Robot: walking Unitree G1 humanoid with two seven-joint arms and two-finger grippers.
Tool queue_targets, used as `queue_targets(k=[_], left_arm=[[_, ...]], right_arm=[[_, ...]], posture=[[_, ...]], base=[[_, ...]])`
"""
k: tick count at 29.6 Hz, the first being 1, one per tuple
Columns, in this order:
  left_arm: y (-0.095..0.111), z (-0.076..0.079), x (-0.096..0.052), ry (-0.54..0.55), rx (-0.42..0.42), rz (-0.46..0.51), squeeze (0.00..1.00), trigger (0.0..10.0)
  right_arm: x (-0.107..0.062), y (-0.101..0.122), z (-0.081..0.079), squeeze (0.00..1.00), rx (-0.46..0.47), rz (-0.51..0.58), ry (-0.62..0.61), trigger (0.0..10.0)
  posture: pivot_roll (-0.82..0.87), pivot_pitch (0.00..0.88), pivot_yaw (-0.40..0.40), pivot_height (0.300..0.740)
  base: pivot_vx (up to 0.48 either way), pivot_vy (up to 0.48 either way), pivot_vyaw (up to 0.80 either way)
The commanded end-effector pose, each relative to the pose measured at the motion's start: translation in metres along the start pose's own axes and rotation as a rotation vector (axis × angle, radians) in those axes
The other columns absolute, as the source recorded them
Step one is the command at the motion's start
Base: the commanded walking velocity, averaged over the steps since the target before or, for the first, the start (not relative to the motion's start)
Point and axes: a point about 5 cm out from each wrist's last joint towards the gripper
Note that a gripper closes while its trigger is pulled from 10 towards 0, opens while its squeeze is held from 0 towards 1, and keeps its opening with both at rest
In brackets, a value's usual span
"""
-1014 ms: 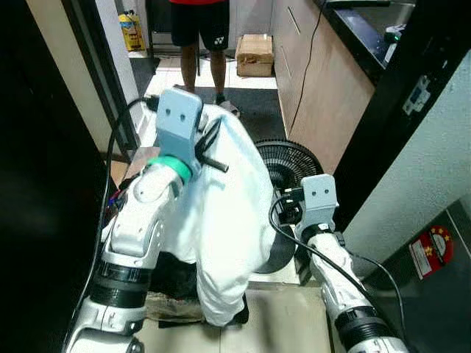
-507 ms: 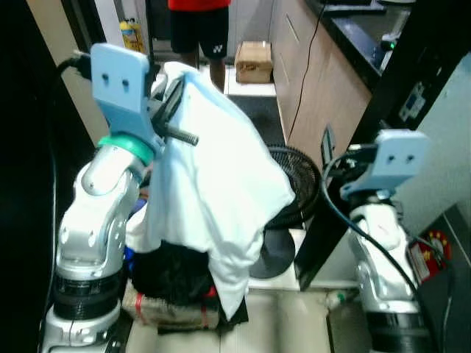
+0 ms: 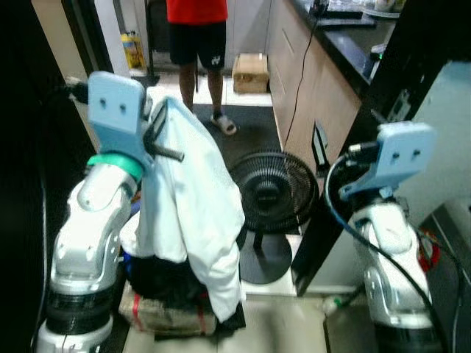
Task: Clothes washing
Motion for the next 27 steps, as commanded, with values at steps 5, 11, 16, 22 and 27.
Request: queue_targets(k=[5,11,16,22,27], left_arm=[[-0.003,0.006,0.004,0.014,-0.013,-0.004,0.0,10.0],[-0.005,0.01,0.004,0.019,-0.029,-0.017,0.0,10.0],[-0.008,0.01,0.005,0.021,-0.032,-0.027,0.0,10.0],[-0.01,0.011,0.007,0.02,-0.027,-0.026,0.0,10.0],[-0.011,0.01,0.007,0.019,-0.024,-0.027,0.0,10.0]], right_arm=[[0.004,-0.009,-0.004,0.0,0.021,-0.034,0.006,10.0],[0.003,-0.014,-0.007,0.0,0.034,-0.054,0.006,10.0],[0.002,-0.019,-0.004,0.0,0.077,-0.09,-0.028,10.0],[0.005,-0.019,0.006,0.0,0.134,-0.088,-0.099,10.0],[0.005,-0.02,0.008,0.0,0.161,-0.086,-0.121,10.0]], posture=[[0.07,0.0,0.011,0.74],[0.07,0.0,0.011,0.74],[0.07,0.0,0.014,0.74],[0.07,0.0,0.022,0.74],[0.08,0.0,0.025,0.74]], base=[[0.0,0.0,0.0],[0.0,0.0,0.0],[0.0,0.0,-0.64],[0.0,0.0,-0.8],[0.0,0.0,-0.8]])
Point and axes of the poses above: a point about 5 cm out from each wrist's last joint towards the gripper, its own x axis pointing out of the wrist towards the gripper, its own y axis along the axis of the wrist's last joint, z = x × y, and after that the axes turned 13 degrees about x, right-handed
